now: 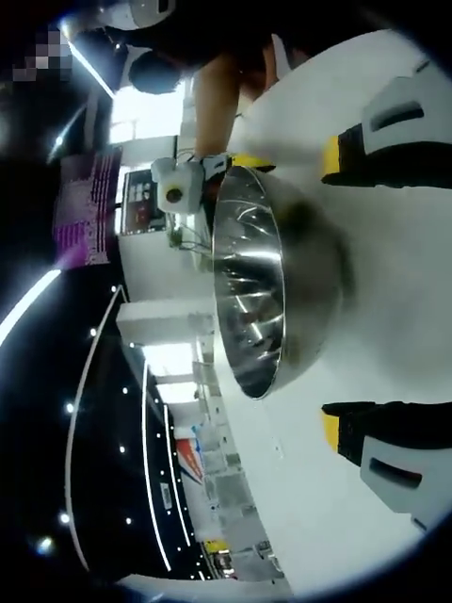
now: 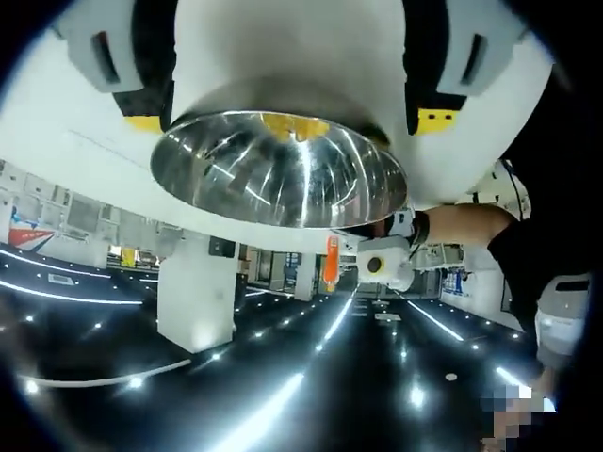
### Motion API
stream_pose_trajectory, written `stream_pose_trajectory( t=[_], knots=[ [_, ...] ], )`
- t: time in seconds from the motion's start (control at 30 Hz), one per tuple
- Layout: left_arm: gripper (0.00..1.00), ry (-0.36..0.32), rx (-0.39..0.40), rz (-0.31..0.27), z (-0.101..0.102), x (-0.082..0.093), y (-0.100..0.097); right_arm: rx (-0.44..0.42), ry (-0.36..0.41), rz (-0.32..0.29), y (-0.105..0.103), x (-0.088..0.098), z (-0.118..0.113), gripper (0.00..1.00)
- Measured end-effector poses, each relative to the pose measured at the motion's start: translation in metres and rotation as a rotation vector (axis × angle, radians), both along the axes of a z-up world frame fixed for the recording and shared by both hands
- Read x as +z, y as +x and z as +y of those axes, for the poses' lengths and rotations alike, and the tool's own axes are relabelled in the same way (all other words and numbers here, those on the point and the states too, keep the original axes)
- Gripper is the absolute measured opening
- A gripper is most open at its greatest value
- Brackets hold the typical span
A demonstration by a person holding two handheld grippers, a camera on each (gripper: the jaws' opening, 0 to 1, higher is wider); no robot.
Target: Pick up the QQ candy scattered on the table and place it into the stainless steel bowl on the table
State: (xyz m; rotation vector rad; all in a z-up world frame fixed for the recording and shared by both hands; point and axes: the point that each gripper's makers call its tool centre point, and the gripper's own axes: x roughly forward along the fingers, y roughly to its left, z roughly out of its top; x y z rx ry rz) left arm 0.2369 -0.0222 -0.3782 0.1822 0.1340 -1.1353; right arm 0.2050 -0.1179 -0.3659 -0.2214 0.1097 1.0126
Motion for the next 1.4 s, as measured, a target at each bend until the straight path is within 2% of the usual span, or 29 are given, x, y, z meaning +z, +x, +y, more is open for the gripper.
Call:
stream_pose_trajectory(
  t=[0.1, 0.2, 0.27, 0.3, 0.37, 0.63, 0.77, 0.83, 1.0, 1.1, 1.27, 1.4],
  knots=[
    [0.95, -0.042, -0.020, 0.022, -0.007, 0.002, 0.001, 0.019, 0.027, -0.020, 0.003, 0.001, 0.001, 0.97],
    [0.95, -0.037, -0.023, -0.011, -0.014, 0.004, 0.004, 0.033, 0.066, -0.026, 0.005, 0.004, 0.003, 0.97],
    [0.95, -0.065, -0.033, -0.013, -0.018, 0.010, 0.005, 0.038, 0.063, -0.049, 0.006, 0.004, 0.005, 0.97],
    [0.95, -0.058, -0.045, -0.019, -0.021, 0.009, 0.003, 0.042, 0.057, -0.065, 0.010, 0.003, 0.003, 0.97],
    [0.94, -0.058, -0.066, -0.021, -0.027, 0.008, -0.002, 0.045, 0.055, -0.071, 0.011, 0.004, 0.003, 0.96],
    [0.93, -0.067, -0.063, -0.030, -0.026, 0.010, -0.007, 0.031, 0.077, -0.057, 0.009, 0.012, -0.003, 0.93],
    [0.93, -0.098, -0.069, -0.048, -0.027, 0.030, -0.009, 0.035, 0.124, -0.072, 0.011, 0.026, -0.007, 0.92],
    [0.93, -0.095, -0.070, -0.063, -0.029, 0.039, -0.008, 0.033, 0.118, -0.084, 0.011, 0.036, -0.006, 0.92],
    [0.93, -0.077, -0.071, -0.087, -0.031, 0.063, 0.014, 0.030, 0.077, -0.116, 0.031, 0.063, -0.011, 0.92],
    [0.93, -0.083, -0.070, -0.094, -0.036, 0.072, 0.035, 0.029, 0.072, -0.122, 0.051, 0.069, -0.016, 0.92],
    [0.93, -0.091, -0.074, -0.076, -0.044, 0.062, 0.067, 0.023, 0.069, -0.107, 0.080, 0.060, -0.024, 0.92],
    [0.93, -0.078, -0.073, -0.062, -0.049, 0.044, 0.084, 0.021, 0.060, -0.088, 0.098, 0.039, -0.027, 0.93]
  ],
)
